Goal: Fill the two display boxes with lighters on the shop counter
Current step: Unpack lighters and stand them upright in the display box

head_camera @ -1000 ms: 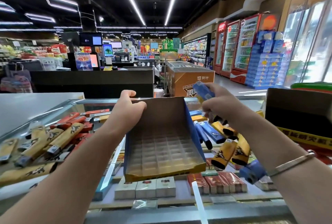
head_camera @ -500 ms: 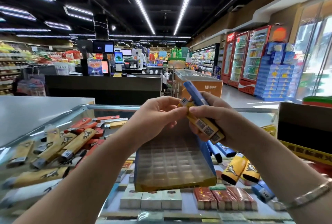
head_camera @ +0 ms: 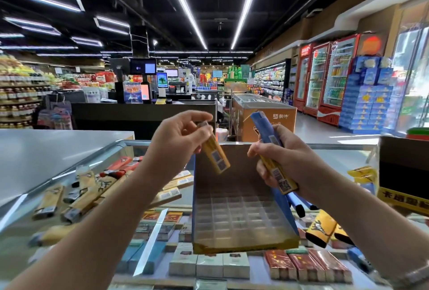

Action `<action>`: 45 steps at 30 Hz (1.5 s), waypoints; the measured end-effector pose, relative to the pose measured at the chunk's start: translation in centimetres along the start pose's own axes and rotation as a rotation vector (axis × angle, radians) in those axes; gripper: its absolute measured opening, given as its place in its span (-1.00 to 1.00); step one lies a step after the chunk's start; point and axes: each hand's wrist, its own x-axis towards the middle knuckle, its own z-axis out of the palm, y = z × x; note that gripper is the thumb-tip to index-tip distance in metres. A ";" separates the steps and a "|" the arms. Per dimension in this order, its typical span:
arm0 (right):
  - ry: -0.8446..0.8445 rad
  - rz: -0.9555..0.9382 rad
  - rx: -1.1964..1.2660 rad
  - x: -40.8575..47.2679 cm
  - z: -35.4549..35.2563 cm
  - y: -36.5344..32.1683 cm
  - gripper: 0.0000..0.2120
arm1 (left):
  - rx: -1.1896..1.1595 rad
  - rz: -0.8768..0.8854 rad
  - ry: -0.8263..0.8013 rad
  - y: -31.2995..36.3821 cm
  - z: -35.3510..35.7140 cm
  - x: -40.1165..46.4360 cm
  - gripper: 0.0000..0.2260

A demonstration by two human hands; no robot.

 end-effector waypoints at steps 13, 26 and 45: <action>0.077 -0.124 -0.458 1.7 3.1 1.0 -0.82 | 0.376 0.062 -0.138 -1.4 -0.4 -0.5 -0.82; 0.211 -0.272 -0.378 0.9 1.1 0.9 -0.78 | 0.283 -0.026 -0.257 -1.7 -1.5 0.0 -0.80; 0.164 -0.145 -0.460 0.8 1.4 1.4 -0.80 | 0.619 0.161 -0.132 -2.6 -0.3 -0.2 -0.79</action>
